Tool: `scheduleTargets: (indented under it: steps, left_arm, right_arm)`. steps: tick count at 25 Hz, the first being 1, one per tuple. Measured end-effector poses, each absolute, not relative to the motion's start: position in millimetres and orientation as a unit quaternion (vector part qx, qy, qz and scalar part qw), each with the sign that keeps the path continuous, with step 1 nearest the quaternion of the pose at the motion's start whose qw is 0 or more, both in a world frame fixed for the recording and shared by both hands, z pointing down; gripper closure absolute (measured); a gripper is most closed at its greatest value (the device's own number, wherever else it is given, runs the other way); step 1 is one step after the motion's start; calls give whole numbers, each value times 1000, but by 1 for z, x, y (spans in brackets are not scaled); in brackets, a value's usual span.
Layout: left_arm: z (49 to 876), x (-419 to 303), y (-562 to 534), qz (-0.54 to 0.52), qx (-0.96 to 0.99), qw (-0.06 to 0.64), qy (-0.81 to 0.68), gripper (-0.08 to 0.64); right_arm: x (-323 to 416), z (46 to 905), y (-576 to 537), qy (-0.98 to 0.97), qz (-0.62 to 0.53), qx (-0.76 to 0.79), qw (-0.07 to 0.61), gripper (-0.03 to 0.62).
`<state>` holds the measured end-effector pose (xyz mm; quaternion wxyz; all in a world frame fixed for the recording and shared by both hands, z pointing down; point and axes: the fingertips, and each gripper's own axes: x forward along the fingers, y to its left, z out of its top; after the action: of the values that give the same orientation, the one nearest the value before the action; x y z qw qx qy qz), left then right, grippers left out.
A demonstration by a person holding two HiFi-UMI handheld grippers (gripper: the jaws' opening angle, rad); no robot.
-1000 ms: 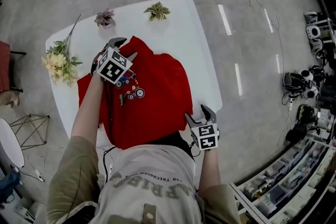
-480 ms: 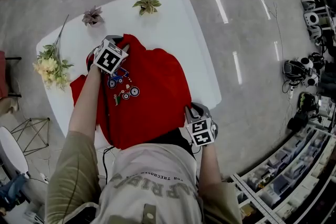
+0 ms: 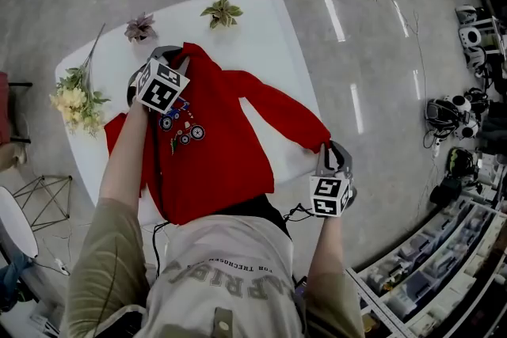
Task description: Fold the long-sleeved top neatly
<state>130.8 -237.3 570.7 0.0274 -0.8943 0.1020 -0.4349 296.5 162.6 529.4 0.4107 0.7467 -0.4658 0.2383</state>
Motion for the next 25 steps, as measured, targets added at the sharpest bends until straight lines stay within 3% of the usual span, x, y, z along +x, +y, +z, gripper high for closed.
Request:
scheduleTargets:
  steps: [4, 8, 16, 18, 20, 25]
  left_arm:
    - [572, 133, -245, -439, -890, 31, 121, 495]
    - [578, 135, -255, -446, -884, 20, 140, 495]
    - [598, 131, -264, -472, -869, 16, 147, 463]
    - [595, 128, -267, -468, -870, 14, 156, 404]
    - [587, 124, -267, -464, -872, 13, 155, 341]
    - [548, 108, -252, -449, -883, 28, 136, 253]
  right_arm:
    - [341, 492, 173, -396, 163, 802, 416, 549]
    - [333, 496, 180, -416, 129, 799, 416, 549]
    - [273, 578, 198, -524, 229, 687, 448, 545]
    - [262, 588, 201, -550, 268, 660, 436, 498]
    - [256, 590, 204, -568, 305, 644, 413, 345]
    - [273, 553, 196, -574, 326, 684, 312, 316]
